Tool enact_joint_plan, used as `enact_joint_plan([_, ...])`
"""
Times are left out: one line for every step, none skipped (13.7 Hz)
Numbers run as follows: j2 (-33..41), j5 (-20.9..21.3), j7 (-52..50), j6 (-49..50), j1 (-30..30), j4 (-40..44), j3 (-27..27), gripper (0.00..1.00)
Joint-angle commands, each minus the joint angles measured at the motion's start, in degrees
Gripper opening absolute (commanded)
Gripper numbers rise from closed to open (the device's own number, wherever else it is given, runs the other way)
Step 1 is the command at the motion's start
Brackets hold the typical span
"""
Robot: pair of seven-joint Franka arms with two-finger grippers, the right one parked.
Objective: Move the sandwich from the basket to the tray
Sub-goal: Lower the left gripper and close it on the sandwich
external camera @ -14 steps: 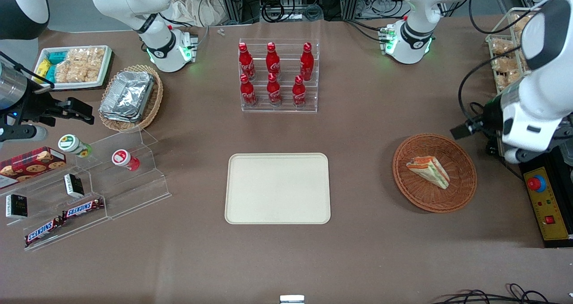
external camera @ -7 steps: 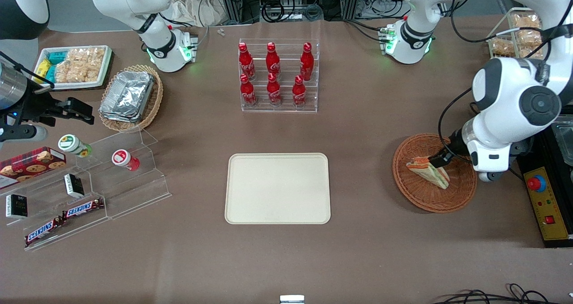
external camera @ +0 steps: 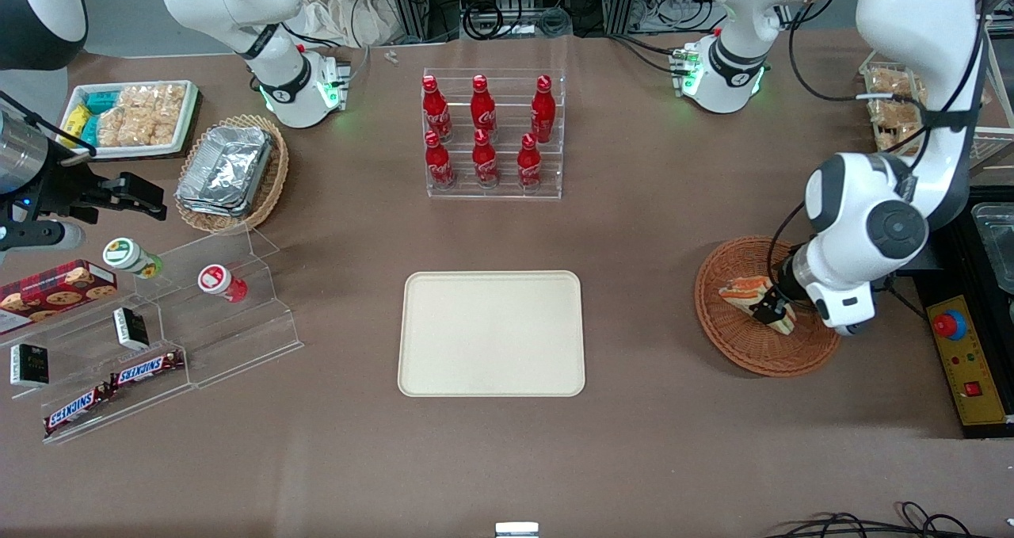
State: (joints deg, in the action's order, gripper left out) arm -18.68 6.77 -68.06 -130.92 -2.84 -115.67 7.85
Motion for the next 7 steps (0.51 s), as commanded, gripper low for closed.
enact_joint_plan([-3.2,3.6,-6.5,-2.5,0.2,0.4,0.1,1.0])
enact_joint_plan([-3.7,3.9,-7.2,-3.1,0.2,0.4,0.1,1.0])
enact_joint_plan([-4.0,3.9,-7.3,-3.3,0.2,0.4,0.1,1.0])
enact_joint_plan([-4.4,3.9,-7.3,-3.4,0.2,0.4,0.1,1.0])
enact_joint_plan([-4.9,3.9,-7.3,-3.6,0.2,0.4,0.1,0.99])
enact_joint_plan([-5.2,3.9,-7.3,-4.3,0.1,0.4,0.1,0.97])
enact_joint_plan([-5.7,3.9,-7.3,-5.0,0.0,0.4,0.1,0.77])
